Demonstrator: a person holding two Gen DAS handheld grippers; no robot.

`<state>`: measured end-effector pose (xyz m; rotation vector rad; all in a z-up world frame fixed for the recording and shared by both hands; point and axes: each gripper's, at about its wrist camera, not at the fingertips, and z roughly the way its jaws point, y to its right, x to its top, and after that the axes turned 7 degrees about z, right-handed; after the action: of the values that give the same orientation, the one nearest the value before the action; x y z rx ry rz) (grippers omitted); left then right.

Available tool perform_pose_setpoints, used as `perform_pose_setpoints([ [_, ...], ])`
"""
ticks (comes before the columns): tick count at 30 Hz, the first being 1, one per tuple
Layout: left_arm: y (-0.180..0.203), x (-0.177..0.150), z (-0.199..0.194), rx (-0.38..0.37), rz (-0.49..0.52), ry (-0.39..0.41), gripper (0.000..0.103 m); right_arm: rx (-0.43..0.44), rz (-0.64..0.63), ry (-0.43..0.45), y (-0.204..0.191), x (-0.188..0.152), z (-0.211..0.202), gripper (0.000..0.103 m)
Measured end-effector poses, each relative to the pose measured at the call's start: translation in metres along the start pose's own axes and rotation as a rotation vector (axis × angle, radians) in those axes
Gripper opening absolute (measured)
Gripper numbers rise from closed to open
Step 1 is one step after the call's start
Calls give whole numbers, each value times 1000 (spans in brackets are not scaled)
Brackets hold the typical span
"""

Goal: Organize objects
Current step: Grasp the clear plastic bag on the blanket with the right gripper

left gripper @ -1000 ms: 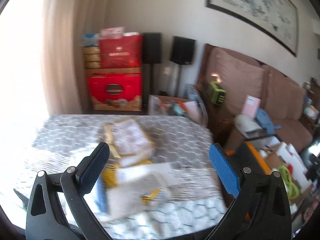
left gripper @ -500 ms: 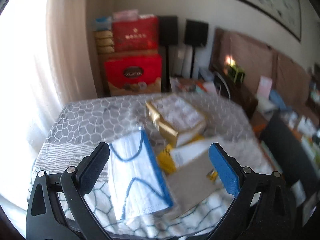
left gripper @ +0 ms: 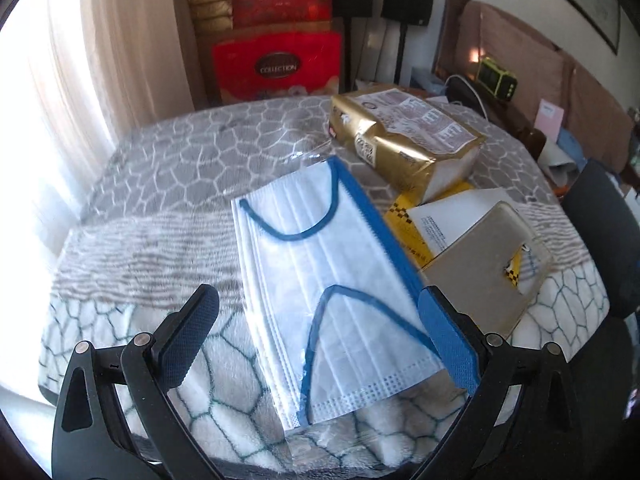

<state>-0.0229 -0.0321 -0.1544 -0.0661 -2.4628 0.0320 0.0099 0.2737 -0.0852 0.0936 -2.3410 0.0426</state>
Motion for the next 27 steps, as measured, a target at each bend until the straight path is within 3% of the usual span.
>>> perform_pose_setpoints([
  [6,-29,-8,-1,-88,-116,2,100,170,129,-60,-22,17,8,83],
  [8,-35,-12,-4,-99,-132,19,100,308,192,-76,-37,29,13,82],
  [9,-38,-13,-4,-102,-145,25,100,417,221,-88,-50,36,17,81],
  [12,-43,-12,5,-150,-179,10,100,546,205,-114,-84,51,30,80],
  [15,-45,-14,15,-188,-196,-27,99,576,138,-173,-127,60,52,78],
  [19,-45,-18,12,-159,-173,-17,99,581,63,-237,-167,54,75,73],
  [26,-55,-22,16,-127,-159,1,98,570,-14,-237,-191,47,82,72],
  [27,-56,-22,16,-127,-155,2,98,562,-21,-231,-191,47,82,67],
])
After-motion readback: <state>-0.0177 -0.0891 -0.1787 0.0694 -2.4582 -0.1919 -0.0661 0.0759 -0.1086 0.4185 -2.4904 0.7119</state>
